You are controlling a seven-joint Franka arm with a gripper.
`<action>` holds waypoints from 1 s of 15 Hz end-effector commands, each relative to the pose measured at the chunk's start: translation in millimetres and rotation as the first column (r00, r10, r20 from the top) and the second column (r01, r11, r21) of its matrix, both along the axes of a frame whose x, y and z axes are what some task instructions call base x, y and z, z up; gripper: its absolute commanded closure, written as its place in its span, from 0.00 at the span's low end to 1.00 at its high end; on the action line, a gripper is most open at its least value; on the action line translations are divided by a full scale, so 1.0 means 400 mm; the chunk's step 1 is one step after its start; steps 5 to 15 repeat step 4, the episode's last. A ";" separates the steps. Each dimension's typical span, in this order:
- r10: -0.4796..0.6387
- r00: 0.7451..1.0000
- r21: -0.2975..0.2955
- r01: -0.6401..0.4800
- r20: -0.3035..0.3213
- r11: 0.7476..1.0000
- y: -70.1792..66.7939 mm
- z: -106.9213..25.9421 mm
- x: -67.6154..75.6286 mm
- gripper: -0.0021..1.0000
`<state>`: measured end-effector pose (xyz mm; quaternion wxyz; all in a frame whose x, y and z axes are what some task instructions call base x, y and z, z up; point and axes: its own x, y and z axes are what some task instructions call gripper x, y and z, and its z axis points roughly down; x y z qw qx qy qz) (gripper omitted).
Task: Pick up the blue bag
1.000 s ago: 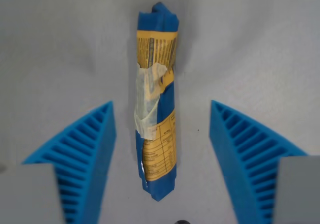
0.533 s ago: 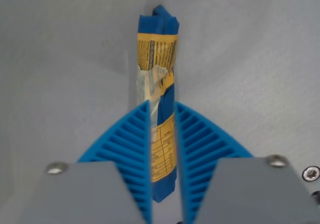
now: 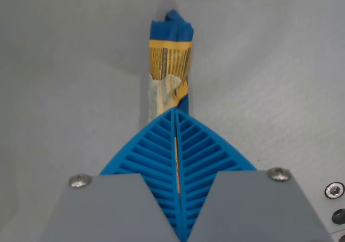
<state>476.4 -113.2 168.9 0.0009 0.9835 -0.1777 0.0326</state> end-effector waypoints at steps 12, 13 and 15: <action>-0.008 1.000 0.023 0.008 0.026 1.000 -0.005 0.093 -0.015 1.00; -0.008 1.000 0.023 0.008 0.026 1.000 -0.005 0.093 -0.015 1.00; -0.008 1.000 0.023 0.008 0.026 1.000 -0.005 0.093 -0.015 1.00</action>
